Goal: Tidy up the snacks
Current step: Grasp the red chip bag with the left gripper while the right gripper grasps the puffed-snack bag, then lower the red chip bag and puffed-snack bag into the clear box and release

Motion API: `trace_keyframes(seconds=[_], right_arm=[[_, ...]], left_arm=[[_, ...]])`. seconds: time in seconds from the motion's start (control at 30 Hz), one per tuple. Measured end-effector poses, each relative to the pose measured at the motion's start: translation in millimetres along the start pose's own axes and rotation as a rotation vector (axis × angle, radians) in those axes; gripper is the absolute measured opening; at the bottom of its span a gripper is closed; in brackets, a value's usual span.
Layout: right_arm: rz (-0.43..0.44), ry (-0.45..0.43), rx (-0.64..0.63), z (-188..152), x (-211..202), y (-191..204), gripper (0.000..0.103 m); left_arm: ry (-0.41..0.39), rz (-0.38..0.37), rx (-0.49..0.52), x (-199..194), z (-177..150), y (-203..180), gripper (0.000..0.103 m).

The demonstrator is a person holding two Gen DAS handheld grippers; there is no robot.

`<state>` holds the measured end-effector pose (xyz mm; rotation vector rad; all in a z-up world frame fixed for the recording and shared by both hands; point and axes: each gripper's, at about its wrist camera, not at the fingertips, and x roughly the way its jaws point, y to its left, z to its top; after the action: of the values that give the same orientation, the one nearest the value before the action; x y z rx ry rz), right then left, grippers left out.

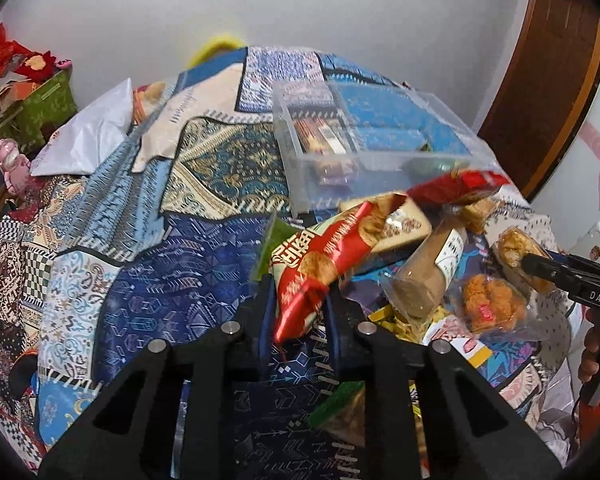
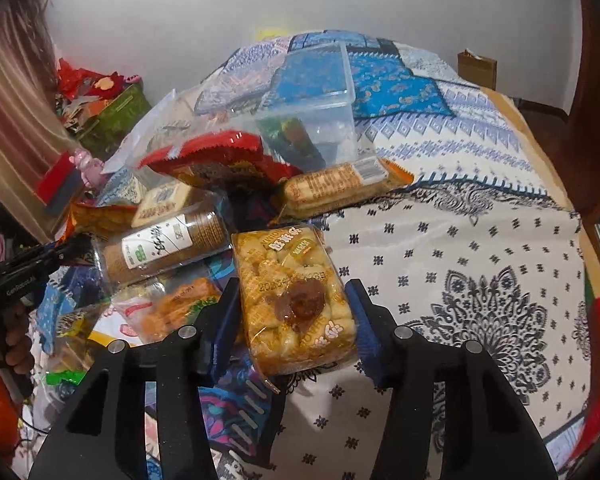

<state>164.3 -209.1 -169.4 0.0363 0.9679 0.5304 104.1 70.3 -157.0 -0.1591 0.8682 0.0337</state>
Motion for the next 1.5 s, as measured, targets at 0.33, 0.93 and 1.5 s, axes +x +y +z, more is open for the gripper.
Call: trace_keyframes(seconds=[0.33, 0.93, 1.5], right_arm=[[-0.010, -0.108, -0.012, 22, -32, 6, 0.048], [0.015, -0.209, -0.038, 61, -39, 19, 0.048], [0.017, -0.194, -0.039, 76, -25, 22, 0.048]], left_arm=[[-0.088, -0.006, 0.032, -25, 12, -6, 0.013], [-0.213, -0.030, 0.065, -64, 62, -17, 0.000], [0.095, 0.075, -0.191, 18, -11, 60, 0.064]])
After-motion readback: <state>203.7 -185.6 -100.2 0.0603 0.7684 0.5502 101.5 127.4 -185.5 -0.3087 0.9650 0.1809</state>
